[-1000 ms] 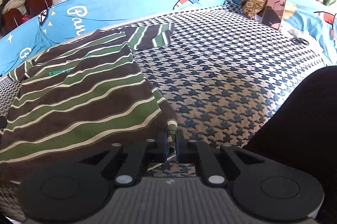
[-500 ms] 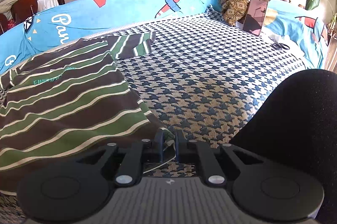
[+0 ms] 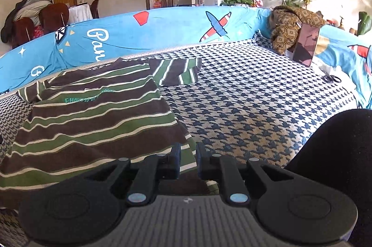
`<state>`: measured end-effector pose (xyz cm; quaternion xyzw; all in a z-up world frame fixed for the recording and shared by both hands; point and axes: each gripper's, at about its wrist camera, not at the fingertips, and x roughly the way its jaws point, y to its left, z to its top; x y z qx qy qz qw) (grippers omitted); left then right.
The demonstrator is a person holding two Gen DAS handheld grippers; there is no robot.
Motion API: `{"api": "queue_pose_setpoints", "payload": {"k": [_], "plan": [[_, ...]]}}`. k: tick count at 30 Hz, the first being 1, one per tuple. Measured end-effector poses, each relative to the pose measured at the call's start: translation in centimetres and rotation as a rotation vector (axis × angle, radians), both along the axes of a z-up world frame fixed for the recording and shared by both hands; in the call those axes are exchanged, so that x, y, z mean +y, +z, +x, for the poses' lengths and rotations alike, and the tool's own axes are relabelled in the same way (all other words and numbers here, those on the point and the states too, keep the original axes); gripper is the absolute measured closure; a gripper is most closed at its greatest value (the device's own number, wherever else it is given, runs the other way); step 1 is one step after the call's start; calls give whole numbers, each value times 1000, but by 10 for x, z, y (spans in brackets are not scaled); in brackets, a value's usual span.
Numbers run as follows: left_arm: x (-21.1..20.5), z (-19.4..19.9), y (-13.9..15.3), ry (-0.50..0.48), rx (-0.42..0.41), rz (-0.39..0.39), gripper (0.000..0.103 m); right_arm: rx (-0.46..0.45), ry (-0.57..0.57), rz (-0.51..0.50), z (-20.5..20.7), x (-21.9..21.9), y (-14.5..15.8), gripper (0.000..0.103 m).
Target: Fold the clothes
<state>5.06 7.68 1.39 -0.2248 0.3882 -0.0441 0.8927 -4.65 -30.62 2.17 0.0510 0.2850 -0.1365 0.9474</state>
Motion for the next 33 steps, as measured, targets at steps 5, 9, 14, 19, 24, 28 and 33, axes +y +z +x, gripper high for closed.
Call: {"api": "queue_pose_setpoints", "payload": {"k": [5,9,14,19,24,28,33], "plan": [[3,-2,3,18,-4,13,0,14,135,109,12,10,2,88],[4,-4,7,36,-2,67,0,55,265,157,21,35,-6,87],[3,-5,8,36,6,135,0,96,412,194,29,65,-13,87],[8,-6,10,41,11,120,0,117,529,211,37,91,-14,87],[16,-8,17,68,3,130,0,152,632,246,48,118,-15,87],[23,-10,21,113,4,158,0,178,745,243,53,147,-16,84],[32,-10,22,150,14,153,0,206,921,160,50,190,-21,70]]}}
